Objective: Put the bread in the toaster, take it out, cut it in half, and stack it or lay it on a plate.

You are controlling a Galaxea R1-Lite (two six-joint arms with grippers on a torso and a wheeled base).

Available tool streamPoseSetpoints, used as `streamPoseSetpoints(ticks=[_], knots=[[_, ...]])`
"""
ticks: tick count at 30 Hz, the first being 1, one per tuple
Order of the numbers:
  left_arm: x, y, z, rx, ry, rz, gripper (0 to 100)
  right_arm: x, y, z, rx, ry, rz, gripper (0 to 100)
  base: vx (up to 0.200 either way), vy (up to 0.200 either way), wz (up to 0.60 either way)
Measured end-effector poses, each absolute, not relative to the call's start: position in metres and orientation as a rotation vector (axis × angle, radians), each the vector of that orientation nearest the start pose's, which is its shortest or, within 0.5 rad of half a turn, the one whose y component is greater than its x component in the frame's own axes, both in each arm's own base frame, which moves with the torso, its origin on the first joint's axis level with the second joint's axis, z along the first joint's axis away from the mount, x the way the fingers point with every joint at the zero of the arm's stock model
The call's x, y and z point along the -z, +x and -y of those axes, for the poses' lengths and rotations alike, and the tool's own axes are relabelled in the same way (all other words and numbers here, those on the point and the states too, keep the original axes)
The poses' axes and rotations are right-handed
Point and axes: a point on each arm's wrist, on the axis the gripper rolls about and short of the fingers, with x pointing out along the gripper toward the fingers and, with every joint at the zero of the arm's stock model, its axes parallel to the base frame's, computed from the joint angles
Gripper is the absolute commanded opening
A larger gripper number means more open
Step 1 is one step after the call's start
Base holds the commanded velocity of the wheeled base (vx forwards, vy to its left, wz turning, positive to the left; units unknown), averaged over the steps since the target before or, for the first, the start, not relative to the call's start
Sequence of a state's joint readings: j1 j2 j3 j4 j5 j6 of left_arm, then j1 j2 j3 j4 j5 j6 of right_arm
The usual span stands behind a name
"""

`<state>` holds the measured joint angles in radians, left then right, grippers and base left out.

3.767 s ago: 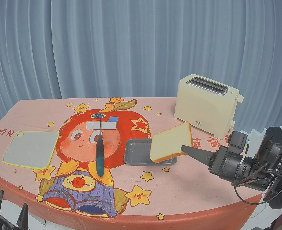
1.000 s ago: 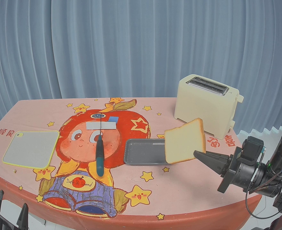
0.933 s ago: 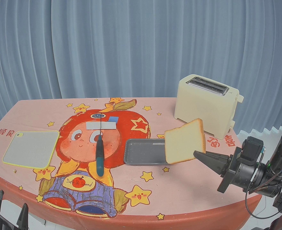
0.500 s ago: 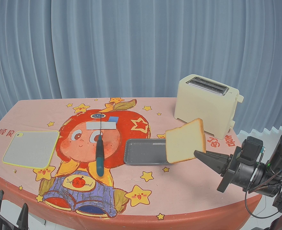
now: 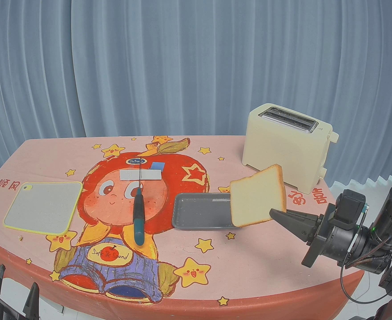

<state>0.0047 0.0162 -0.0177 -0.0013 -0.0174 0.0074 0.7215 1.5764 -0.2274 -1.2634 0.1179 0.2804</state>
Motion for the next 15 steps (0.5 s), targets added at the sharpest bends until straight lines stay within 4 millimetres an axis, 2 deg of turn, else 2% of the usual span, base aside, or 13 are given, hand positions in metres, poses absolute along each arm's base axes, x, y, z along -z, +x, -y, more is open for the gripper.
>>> streamPoseSetpoints(ticks=[3, 12, 15], knots=[[-0.0809, -0.0229, 0.0005, 0.012, 0.007, 0.003, 100, -0.1375, 0.1602, -0.1445, -0.821, 0.237, -0.201, 0, 0.000, 0.000, 0.00], [-0.0809, -0.0229, 0.0005, 0.012, 0.008, 0.003, 100, -0.1361, 0.1608, -0.1449, -0.820, 0.236, -0.207, 0, 0.000, -0.200, 0.00], [-0.0809, -0.0229, 0.0005, 0.012, 0.007, 0.003, 100, -0.1360, 0.1607, -0.1452, -0.821, 0.235, -0.208, 0, 0.000, 0.000, 0.00]])
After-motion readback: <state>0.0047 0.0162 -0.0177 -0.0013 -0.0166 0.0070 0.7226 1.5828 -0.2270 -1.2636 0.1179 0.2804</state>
